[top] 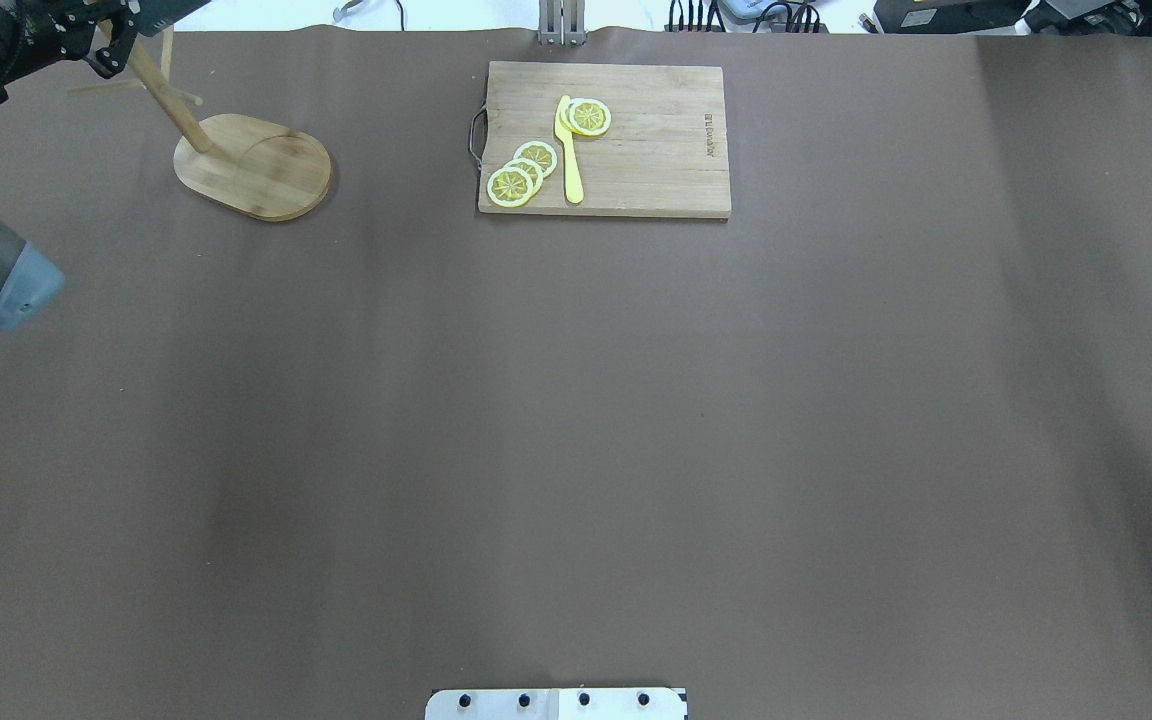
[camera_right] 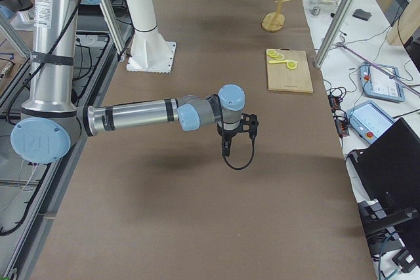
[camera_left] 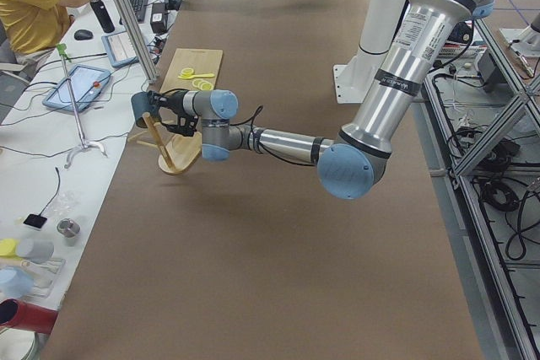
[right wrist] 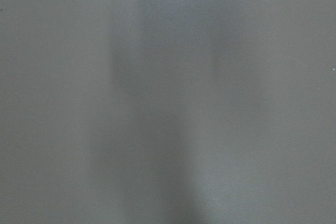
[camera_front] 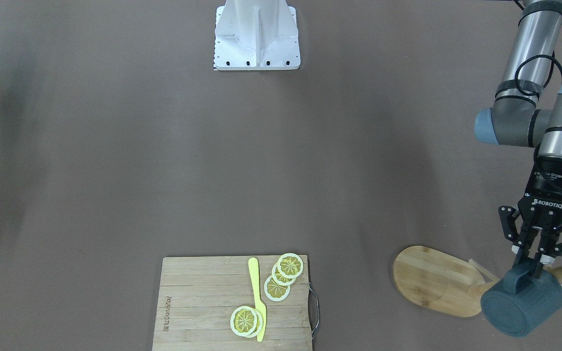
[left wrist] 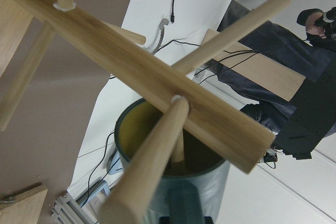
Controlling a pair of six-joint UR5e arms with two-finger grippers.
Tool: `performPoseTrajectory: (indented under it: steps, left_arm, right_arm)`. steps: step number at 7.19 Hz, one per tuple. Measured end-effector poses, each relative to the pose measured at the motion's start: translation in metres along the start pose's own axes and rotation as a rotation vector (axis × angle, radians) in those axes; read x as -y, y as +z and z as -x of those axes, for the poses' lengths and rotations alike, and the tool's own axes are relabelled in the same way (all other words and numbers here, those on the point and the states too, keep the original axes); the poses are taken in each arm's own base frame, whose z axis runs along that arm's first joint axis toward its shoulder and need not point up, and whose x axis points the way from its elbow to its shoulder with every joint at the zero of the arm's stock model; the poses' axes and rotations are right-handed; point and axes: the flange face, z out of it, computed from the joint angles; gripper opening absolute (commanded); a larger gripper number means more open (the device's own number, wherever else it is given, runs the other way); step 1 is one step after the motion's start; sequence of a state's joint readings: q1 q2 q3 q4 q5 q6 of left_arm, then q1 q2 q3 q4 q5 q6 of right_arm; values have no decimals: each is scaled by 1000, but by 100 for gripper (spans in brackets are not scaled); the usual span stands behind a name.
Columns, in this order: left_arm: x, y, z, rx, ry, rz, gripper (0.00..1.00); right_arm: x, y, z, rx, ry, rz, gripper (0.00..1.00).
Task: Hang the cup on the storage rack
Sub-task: 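Hook the mug handle onto a rack peg with the left gripper, then open the left gripper and withdraw it from the rack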
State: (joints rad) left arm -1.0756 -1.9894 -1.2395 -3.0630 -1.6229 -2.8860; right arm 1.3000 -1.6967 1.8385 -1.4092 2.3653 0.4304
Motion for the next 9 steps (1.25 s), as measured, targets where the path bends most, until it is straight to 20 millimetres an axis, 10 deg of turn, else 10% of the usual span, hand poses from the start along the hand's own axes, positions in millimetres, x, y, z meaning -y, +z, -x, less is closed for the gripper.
performPoseTrajectory:
  steps: [2, 3, 9]
  left_arm:
    - [2, -1, 2, 2, 0, 0, 51]
    - [1, -1, 3, 3, 1, 1, 90]
    - [-39, -32, -9, 61, 144, 124, 98]
  right_arm:
    - [2, -1, 3, 2, -4, -4, 100]
    - [3, -2, 4, 2, -5, -5, 100]
    - [3, -3, 6, 26, -3, 3, 100]
